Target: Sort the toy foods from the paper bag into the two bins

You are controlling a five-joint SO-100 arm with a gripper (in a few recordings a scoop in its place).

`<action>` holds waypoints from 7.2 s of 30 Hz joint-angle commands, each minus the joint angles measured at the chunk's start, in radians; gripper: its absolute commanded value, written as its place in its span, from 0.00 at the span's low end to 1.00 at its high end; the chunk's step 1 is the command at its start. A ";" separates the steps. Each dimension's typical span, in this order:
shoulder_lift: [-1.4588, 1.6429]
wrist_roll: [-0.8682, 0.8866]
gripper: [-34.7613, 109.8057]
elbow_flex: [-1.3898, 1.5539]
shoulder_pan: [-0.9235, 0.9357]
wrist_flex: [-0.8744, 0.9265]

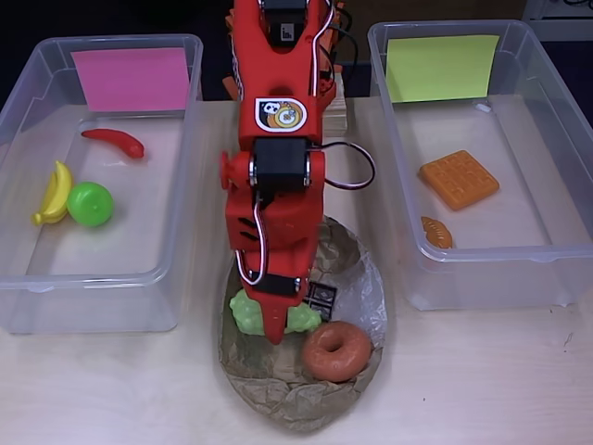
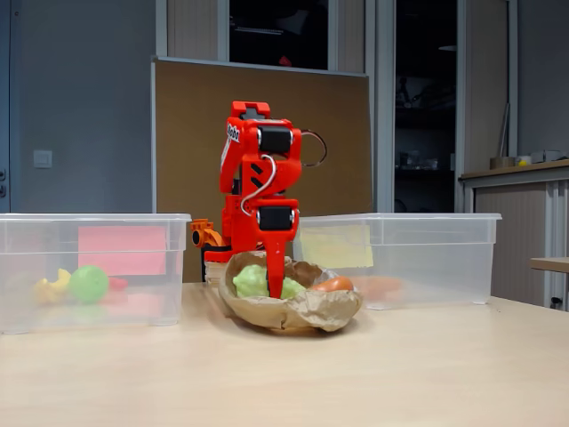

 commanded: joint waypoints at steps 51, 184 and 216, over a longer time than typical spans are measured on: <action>1.008 0.736 0.29 0.969 0.890 -0.130; 0.210 0.868 0.39 -0.287 -0.147 0.413; -0.210 0.959 0.62 -0.233 -0.192 0.049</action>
